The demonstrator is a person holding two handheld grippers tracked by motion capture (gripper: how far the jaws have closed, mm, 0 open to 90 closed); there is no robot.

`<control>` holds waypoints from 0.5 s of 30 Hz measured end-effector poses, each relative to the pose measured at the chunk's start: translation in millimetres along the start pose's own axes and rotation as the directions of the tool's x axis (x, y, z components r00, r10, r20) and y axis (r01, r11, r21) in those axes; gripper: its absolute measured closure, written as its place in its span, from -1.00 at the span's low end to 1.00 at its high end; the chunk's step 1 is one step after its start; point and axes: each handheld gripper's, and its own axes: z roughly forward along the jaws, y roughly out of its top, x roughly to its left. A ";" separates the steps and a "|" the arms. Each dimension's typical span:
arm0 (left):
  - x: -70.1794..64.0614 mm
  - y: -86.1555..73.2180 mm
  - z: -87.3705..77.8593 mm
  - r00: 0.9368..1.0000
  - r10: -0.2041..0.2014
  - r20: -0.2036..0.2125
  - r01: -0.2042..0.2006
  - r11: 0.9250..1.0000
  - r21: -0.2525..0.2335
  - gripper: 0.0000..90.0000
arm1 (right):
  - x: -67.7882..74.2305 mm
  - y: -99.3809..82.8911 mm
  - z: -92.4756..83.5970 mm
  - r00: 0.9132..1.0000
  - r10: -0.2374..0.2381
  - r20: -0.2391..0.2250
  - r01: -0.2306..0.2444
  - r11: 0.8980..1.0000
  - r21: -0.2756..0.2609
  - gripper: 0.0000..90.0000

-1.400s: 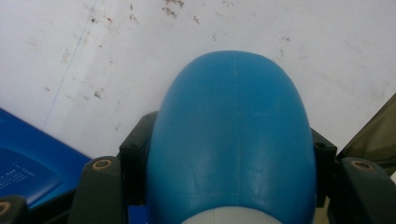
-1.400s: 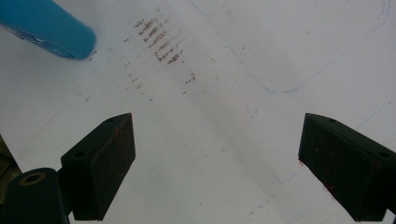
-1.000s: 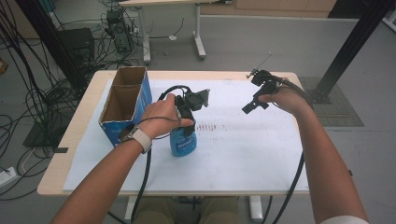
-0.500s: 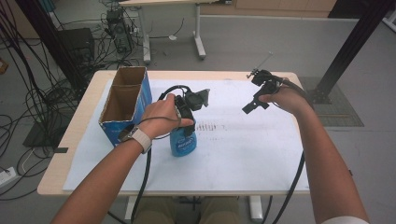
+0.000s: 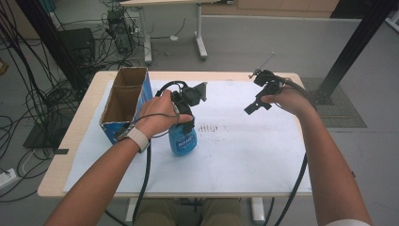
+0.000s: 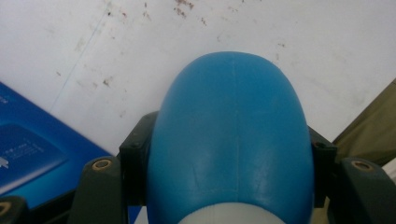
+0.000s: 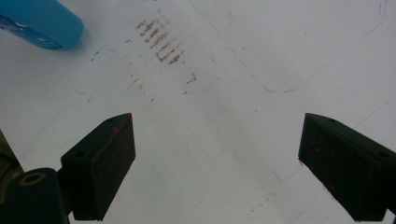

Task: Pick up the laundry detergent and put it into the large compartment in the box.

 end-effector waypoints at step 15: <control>-3.2 -6.5 -20.3 0.995 -0.095 -0.031 0.096 0.995 0.007 -0.16 | 3.9 -2.8 -3.1 1.000 -0.010 0.001 0.010 1.000 -0.013 -0.76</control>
